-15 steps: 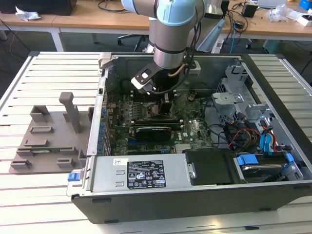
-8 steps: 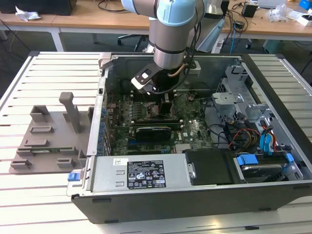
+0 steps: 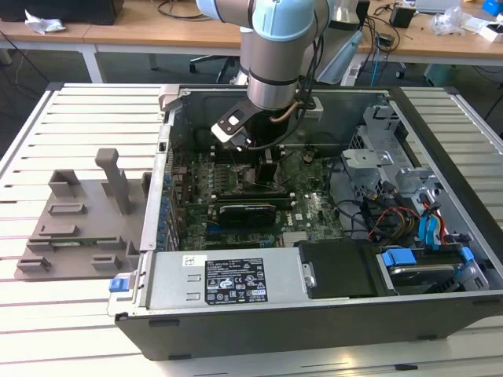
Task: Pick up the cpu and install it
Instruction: 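Place the cpu into insertion slot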
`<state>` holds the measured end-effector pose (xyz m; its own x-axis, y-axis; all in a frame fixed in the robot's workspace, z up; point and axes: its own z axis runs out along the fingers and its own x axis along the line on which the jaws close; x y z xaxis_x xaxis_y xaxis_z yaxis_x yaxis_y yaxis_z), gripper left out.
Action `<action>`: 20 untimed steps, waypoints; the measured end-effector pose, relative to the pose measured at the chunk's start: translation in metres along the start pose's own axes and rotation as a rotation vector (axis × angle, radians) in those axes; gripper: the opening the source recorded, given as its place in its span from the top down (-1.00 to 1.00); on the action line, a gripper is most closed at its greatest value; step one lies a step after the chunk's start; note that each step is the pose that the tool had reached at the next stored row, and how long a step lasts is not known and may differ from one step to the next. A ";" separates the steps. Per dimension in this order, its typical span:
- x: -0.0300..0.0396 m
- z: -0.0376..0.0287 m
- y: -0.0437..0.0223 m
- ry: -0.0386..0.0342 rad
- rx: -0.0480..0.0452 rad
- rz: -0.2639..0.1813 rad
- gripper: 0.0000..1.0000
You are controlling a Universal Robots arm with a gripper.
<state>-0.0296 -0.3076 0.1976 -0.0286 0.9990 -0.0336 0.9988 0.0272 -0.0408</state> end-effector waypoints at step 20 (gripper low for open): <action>-0.0013 -0.0029 -0.0055 0.0001 -0.0011 -0.007 -0.11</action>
<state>-0.0350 -0.3089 0.2007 -0.0355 0.9988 -0.0332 0.9986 0.0342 -0.0400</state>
